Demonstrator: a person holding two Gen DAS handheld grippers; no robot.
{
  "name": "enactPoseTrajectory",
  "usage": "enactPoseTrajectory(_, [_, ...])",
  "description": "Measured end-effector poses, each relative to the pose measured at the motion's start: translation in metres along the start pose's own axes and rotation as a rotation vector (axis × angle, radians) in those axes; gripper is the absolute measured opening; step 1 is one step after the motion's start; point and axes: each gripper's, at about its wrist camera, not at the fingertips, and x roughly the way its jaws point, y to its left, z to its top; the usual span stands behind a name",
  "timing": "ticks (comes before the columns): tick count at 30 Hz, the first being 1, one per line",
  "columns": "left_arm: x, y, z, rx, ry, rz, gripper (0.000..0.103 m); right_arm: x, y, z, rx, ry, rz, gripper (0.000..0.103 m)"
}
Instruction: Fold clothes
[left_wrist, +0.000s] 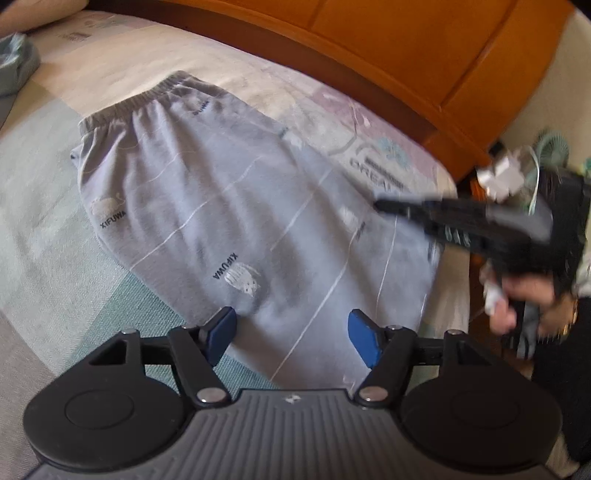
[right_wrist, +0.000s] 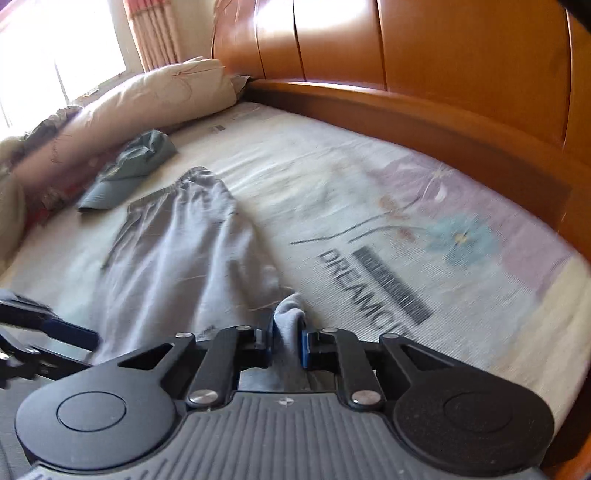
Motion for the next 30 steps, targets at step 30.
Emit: enactPoseTrajectory(30, [-0.034,-0.003,0.026,0.056,-0.146,0.271,0.085,-0.017,0.018,0.018,-0.109,-0.084,0.161,0.045])
